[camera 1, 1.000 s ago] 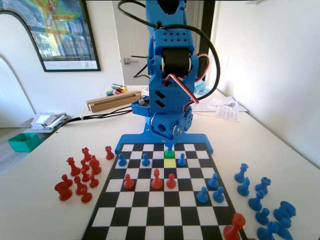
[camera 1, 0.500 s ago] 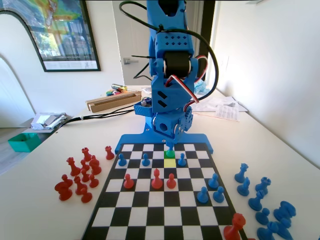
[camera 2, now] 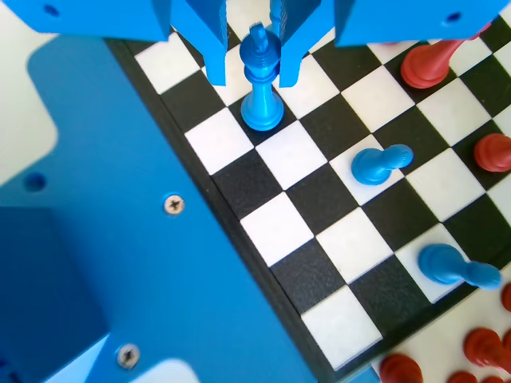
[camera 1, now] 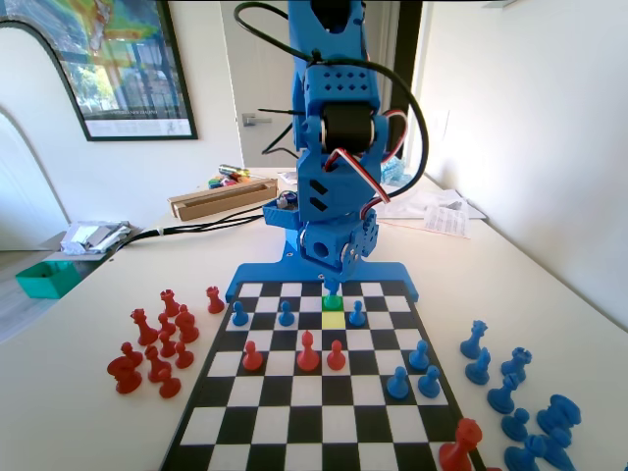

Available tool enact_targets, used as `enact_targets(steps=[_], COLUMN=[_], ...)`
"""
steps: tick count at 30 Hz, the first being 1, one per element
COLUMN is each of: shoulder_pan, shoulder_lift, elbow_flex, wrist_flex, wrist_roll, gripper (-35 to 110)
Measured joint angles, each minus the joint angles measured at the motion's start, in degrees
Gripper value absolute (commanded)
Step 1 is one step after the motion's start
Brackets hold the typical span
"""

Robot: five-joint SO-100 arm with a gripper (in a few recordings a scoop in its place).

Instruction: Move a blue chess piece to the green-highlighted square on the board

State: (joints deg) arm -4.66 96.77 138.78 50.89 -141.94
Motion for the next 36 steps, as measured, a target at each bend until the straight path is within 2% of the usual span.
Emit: enact_targets(steps=[10, 23, 27, 36], shoulder_pan=[-0.44, -1.93, -0.53, 2.2], shoulder_lift=[1.67, 13.01, 20.3, 37.44], elbow_flex=[-19.34, -41.48, -42.8, -41.84], wrist_flex=[26.37, 50.8, 54.05, 54.23], wrist_roll=[5.27, 21.18, 25.22, 37.88], gripper=[8, 4, 5, 3])
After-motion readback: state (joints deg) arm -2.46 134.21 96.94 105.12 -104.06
